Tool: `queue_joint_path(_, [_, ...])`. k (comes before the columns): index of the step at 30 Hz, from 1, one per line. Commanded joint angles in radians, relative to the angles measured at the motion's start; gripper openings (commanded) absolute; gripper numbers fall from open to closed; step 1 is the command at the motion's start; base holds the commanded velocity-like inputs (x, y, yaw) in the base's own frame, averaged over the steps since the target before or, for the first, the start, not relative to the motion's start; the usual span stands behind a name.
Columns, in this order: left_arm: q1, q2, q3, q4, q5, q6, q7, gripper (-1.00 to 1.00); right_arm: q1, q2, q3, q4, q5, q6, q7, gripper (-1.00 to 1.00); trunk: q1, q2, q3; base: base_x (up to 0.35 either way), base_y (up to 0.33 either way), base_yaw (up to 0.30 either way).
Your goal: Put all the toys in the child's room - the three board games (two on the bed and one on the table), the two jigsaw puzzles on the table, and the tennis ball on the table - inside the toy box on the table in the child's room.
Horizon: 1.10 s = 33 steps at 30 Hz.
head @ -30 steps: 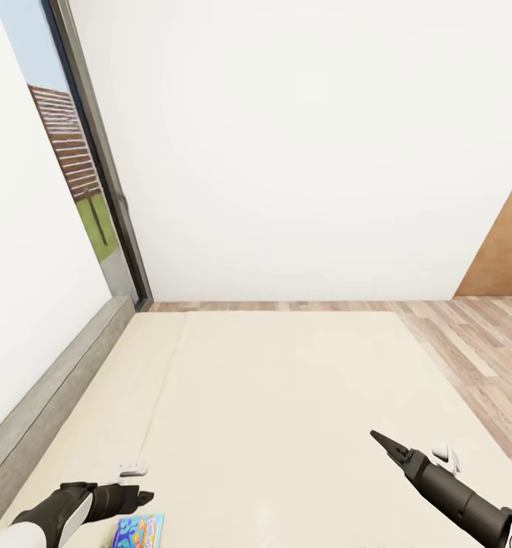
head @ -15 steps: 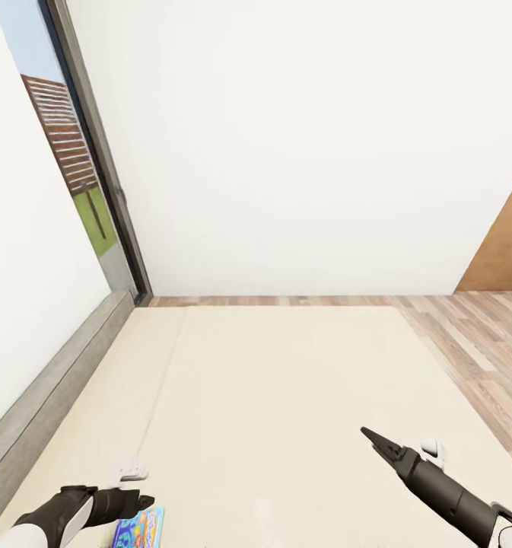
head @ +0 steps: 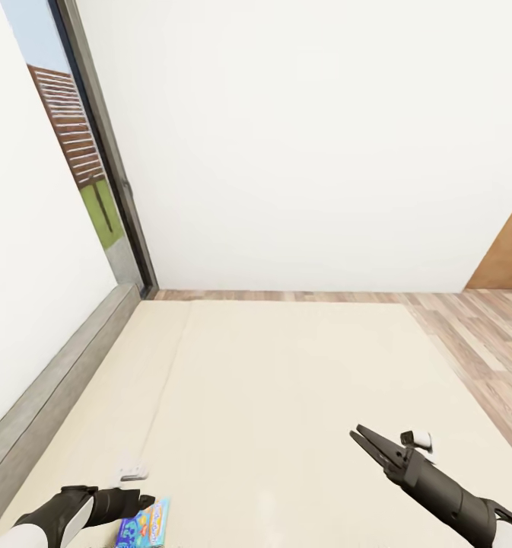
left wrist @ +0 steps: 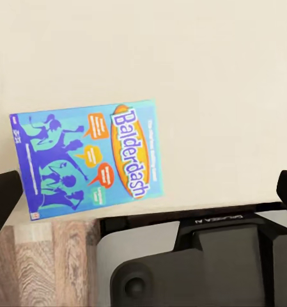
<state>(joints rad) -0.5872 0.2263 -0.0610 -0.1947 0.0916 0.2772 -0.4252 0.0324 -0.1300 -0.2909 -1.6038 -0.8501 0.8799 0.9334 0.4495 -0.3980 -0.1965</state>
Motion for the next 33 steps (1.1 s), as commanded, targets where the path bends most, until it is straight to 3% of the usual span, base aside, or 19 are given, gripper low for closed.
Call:
queue_joint_path(1, [0.000, 0.001, -0.006, -0.002, 0.010, 0.008, -0.001, 1.00, 0.000, 0.000, -0.001, -0.001, -0.001, 0.004, -0.001, 1.00, 0.001, -0.002, -0.003, 0.000, 0.000, 0.088])
queue_joint_path(6, [0.000, 0.001, -0.002, -0.002, 0.010, 0.004, 0.009, 1.00, 0.000, 0.000, -0.003, -0.001, 0.003, 0.003, -0.025, 1.00, 0.001, -0.002, -0.012, 0.000, 0.000, 0.089])
queue_joint_path(14, [0.000, -0.004, 0.002, -0.002, 0.017, 0.001, 0.140, 1.00, 0.000, 0.000, -0.009, 0.001, 0.003, 0.002, -0.036, 1.00, 0.001, -0.002, -0.025, 0.000, 0.000, 0.089])
queue_joint_path(19, [0.000, -0.024, 0.001, -0.002, 0.014, -0.002, 0.159, 1.00, 0.000, -0.001, -0.011, 0.001, 0.003, 0.002, -0.036, 1.00, 0.001, -0.002, -0.033, 0.000, 0.000, 0.089])
queue_joint_path(26, [-0.002, -0.030, 0.002, -0.011, 0.013, -0.009, 0.165, 1.00, 0.000, -0.004, -0.016, 0.002, 0.003, 0.003, -0.036, 1.00, 0.001, -0.002, -0.044, 0.000, 0.000, 0.088])
queue_joint_path(33, [-0.009, -0.058, 0.000, -0.105, 0.009, -0.001, 0.195, 1.00, 0.001, -0.003, -0.017, 0.002, 0.003, 0.002, -0.036, 1.00, 0.001, -0.002, -0.056, 0.000, 0.000, 0.088])
